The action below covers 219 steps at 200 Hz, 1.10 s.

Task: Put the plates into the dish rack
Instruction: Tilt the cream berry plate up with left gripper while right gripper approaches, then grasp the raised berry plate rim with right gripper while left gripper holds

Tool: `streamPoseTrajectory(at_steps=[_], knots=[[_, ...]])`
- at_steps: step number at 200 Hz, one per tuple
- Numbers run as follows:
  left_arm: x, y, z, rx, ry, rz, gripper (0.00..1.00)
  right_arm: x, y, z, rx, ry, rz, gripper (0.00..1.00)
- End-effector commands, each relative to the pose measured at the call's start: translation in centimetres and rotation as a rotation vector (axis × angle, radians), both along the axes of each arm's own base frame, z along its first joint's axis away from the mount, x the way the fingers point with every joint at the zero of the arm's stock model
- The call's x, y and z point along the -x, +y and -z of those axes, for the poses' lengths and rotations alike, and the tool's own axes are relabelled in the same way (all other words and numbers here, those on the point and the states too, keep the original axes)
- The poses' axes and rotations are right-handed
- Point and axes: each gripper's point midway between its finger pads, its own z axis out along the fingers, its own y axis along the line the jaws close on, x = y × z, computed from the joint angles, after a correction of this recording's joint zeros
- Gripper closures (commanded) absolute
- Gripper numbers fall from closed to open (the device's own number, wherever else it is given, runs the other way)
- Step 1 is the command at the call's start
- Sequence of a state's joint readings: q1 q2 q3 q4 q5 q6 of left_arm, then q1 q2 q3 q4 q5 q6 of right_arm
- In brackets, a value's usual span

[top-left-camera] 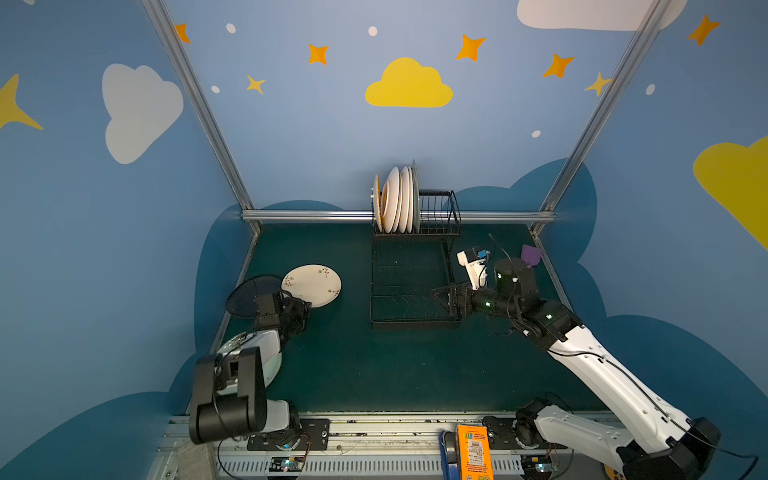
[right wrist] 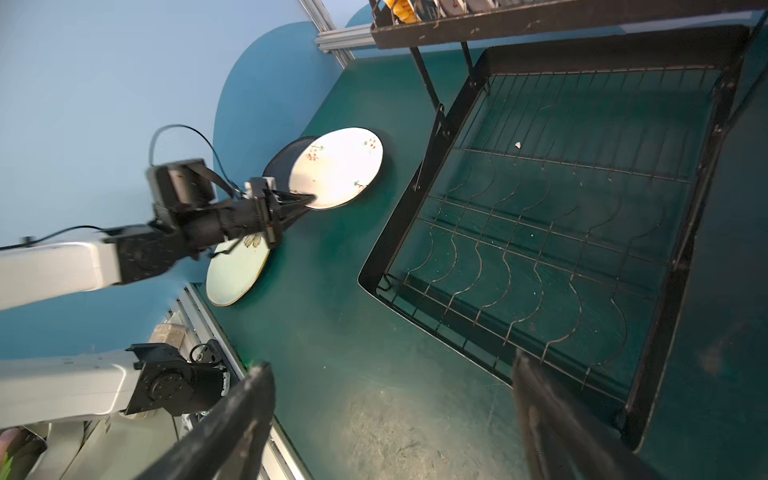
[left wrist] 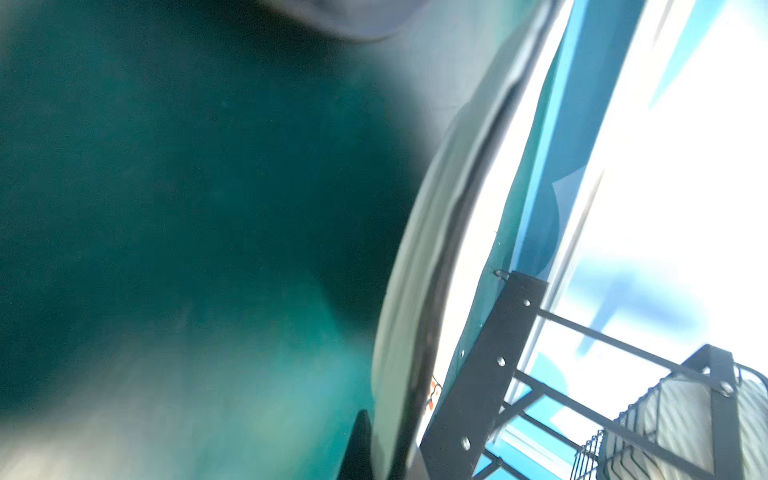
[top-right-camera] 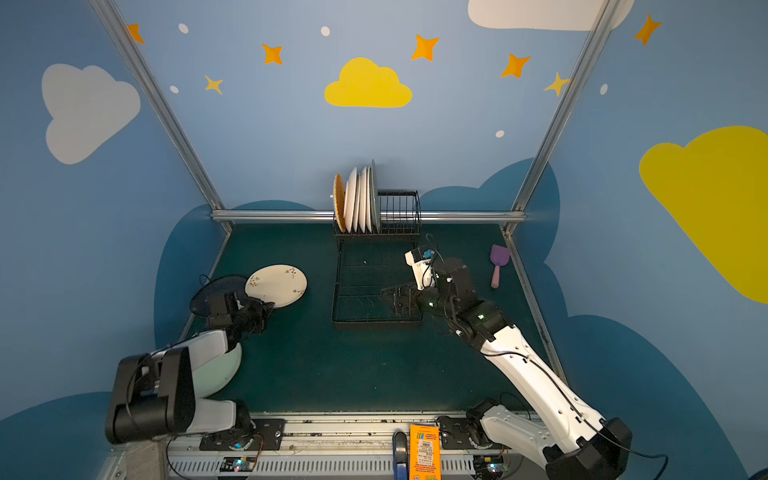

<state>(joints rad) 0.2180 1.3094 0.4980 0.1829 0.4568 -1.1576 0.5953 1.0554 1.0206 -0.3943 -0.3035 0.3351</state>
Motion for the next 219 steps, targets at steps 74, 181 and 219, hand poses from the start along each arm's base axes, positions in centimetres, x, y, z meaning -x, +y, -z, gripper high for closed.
streamPoseTrajectory(at_steps=[74, 181, 219], knots=[[4.1, -1.4, -10.2, 0.021, -0.12, 0.237, 0.96, 1.0, 6.2, 0.2, 0.101, -0.4, -0.336, 0.12], [8.5, -6.1, -14.1, 0.028, -0.15, 0.451, 0.96, 5.1, 15.7, 4.7, 0.479, -0.988, -0.612, 0.14], [8.8, -7.1, -14.1, 0.024, -0.141, 0.484, 0.96, 4.6, 19.5, 5.4, 0.622, -1.128, -0.626, 0.17]])
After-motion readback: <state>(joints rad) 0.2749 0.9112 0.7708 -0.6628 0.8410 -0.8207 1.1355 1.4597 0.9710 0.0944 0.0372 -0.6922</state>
